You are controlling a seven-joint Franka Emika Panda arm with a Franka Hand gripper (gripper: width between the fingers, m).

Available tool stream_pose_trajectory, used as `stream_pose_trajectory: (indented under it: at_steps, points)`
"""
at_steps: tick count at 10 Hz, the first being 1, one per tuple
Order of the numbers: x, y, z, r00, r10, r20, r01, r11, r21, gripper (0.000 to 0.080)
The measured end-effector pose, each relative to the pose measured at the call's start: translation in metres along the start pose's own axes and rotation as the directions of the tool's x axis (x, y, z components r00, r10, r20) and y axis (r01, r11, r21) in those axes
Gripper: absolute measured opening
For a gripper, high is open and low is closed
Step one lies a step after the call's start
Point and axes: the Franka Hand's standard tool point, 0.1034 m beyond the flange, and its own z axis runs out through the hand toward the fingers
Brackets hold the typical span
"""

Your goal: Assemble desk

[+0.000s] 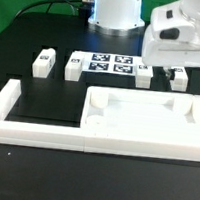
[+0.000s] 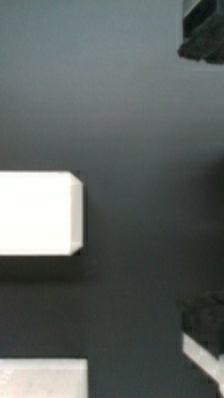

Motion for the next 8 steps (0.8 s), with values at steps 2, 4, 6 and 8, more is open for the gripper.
stream_pose_trajectory:
  at_steps: [2, 4, 6, 8]
  points:
    - [-0.004, 0.001, 0.003, 0.991, 0.000, 0.132, 0.001, 1.000, -0.006, 0.0649]
    - [-0.020, 0.003, 0.011, 0.945, 0.031, 0.325, -0.022, 0.999, -0.032, 0.0649]
    - [-0.017, 0.010, 0.016, 0.917, 0.051, 0.395, -0.046, 0.999, -0.022, 0.0649]
    - [-0.016, 0.010, 0.017, 0.918, 0.048, 0.393, -0.043, 0.999, -0.021, 0.0649]
